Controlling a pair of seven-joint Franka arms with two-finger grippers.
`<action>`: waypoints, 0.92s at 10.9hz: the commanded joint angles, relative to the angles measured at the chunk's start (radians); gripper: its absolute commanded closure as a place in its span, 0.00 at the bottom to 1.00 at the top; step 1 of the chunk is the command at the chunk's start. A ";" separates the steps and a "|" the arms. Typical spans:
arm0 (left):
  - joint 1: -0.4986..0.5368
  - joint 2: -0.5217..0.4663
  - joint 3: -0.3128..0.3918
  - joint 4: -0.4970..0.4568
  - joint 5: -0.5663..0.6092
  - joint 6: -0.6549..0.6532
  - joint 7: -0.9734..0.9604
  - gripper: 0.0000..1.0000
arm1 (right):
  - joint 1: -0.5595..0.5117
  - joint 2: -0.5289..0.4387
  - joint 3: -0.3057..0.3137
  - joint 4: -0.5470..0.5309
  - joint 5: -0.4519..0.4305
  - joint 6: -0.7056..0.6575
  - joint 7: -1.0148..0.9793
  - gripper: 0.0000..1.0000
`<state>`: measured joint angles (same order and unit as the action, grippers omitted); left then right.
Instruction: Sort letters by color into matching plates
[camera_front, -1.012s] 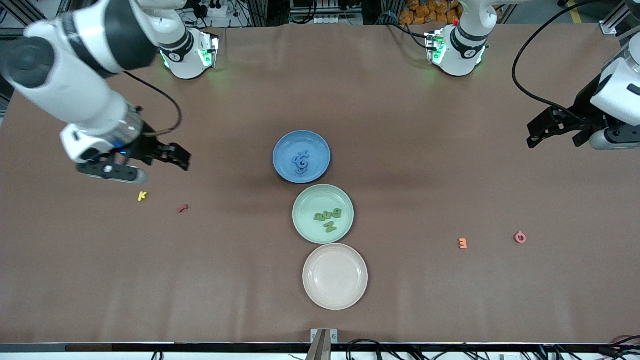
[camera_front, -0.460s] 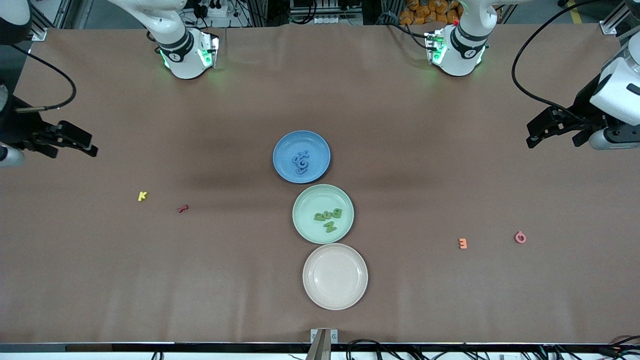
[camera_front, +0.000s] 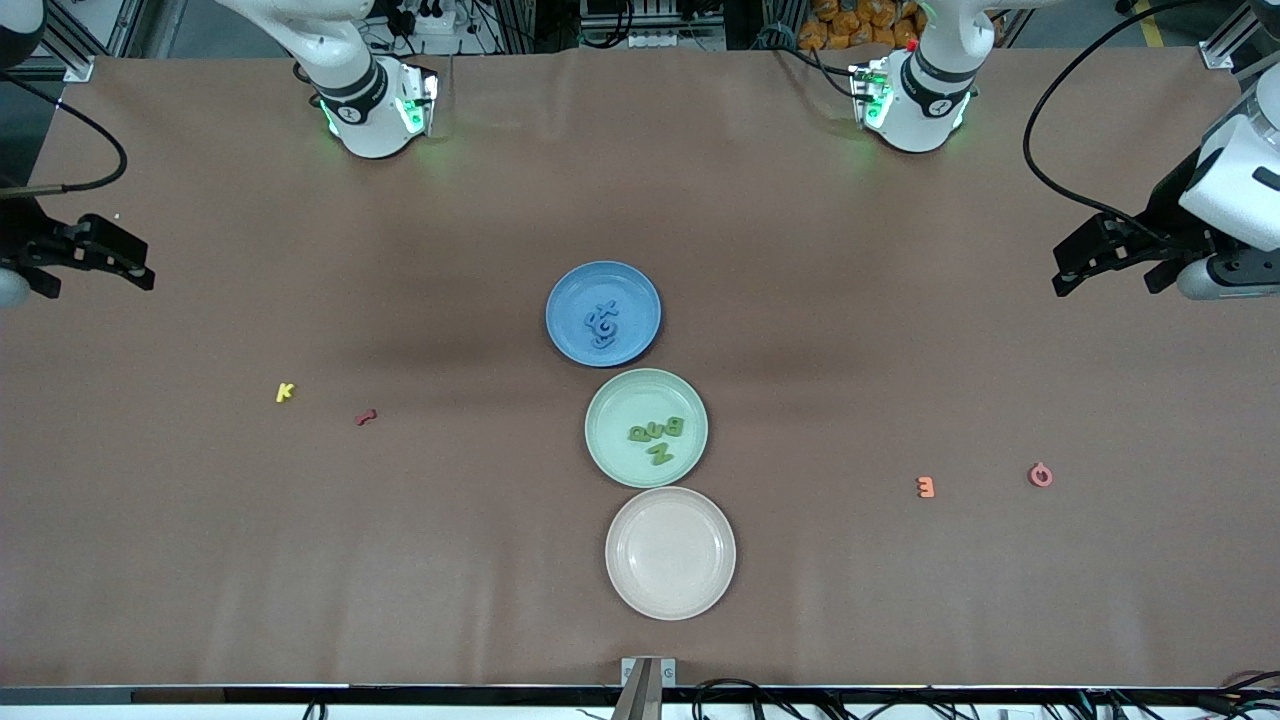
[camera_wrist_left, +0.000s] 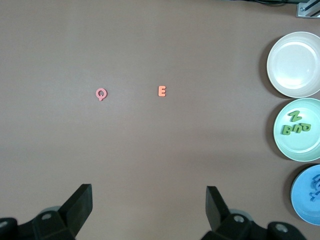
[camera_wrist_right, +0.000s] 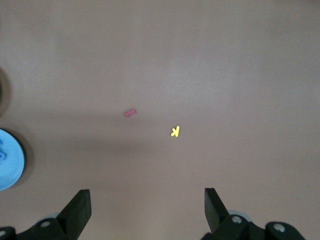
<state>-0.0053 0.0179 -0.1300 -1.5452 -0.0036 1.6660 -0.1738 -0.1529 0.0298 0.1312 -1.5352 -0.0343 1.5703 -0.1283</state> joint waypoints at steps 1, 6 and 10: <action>-0.002 0.002 0.003 0.011 -0.010 0.000 0.025 0.00 | -0.008 -0.066 0.013 -0.061 -0.007 -0.044 -0.024 0.00; -0.002 0.002 0.003 0.011 -0.010 0.000 0.025 0.00 | 0.100 -0.073 -0.048 -0.060 -0.003 -0.058 -0.008 0.00; -0.002 0.002 0.003 0.011 -0.010 0.000 0.025 0.00 | 0.122 -0.071 -0.085 -0.060 0.042 -0.050 -0.008 0.00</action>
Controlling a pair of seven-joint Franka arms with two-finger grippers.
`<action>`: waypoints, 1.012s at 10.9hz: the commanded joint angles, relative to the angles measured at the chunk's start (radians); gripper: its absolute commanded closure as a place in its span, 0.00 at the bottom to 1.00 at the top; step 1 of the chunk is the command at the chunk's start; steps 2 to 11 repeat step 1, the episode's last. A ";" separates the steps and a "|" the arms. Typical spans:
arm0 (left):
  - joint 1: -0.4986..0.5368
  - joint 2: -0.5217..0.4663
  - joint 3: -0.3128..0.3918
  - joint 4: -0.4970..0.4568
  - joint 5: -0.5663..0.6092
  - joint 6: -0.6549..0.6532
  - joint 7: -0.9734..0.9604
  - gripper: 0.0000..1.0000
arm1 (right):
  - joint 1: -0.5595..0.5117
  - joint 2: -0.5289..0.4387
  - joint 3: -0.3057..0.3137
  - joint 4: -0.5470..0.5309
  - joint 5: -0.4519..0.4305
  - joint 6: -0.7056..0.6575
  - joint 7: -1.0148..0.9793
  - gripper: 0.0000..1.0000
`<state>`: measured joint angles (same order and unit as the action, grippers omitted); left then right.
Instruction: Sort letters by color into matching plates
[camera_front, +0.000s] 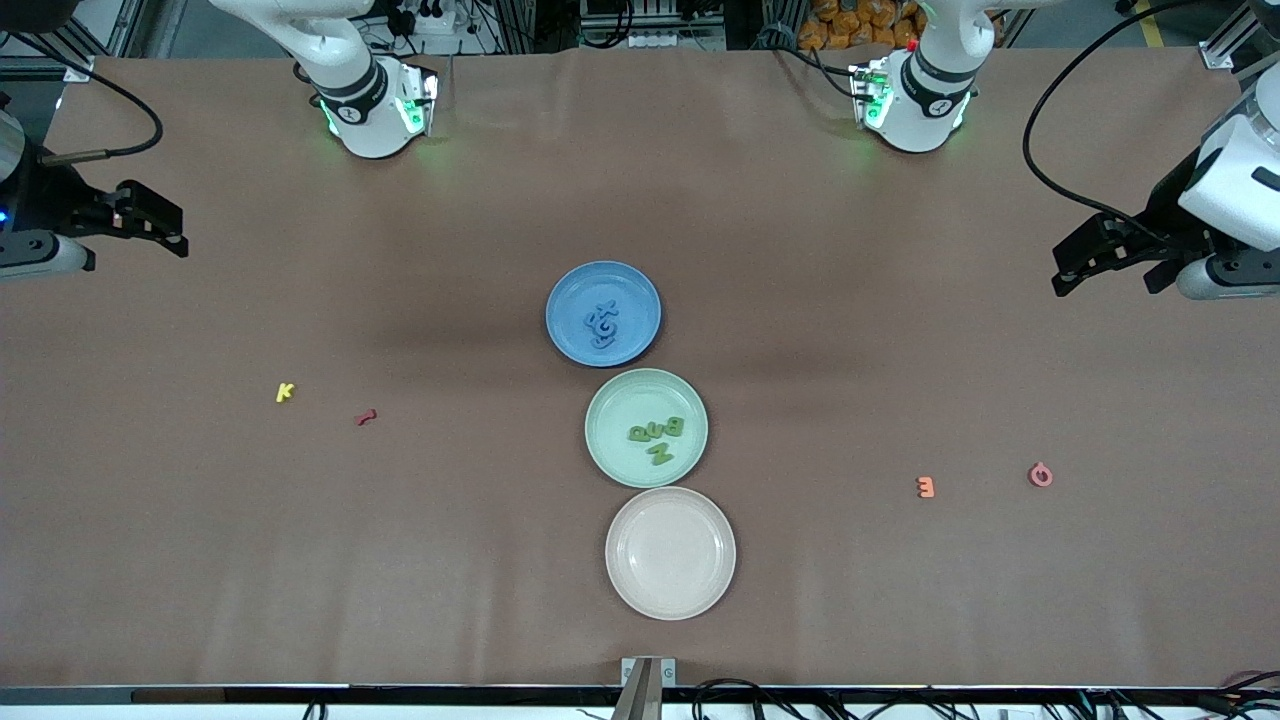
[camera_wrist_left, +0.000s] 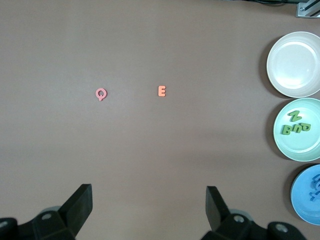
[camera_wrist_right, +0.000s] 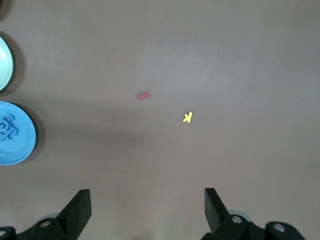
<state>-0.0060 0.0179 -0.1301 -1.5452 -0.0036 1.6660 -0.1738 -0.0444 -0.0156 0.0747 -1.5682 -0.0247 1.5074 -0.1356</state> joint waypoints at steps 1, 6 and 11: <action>-0.002 0.002 0.003 0.011 -0.010 -0.002 0.027 0.00 | 0.021 -0.026 -0.045 -0.024 0.038 0.016 -0.001 0.00; -0.002 0.002 0.003 0.011 -0.010 -0.002 0.027 0.00 | 0.021 -0.026 -0.045 -0.024 0.038 0.016 -0.001 0.00; -0.002 0.002 0.003 0.011 -0.010 -0.002 0.027 0.00 | 0.021 -0.026 -0.045 -0.024 0.038 0.016 -0.001 0.00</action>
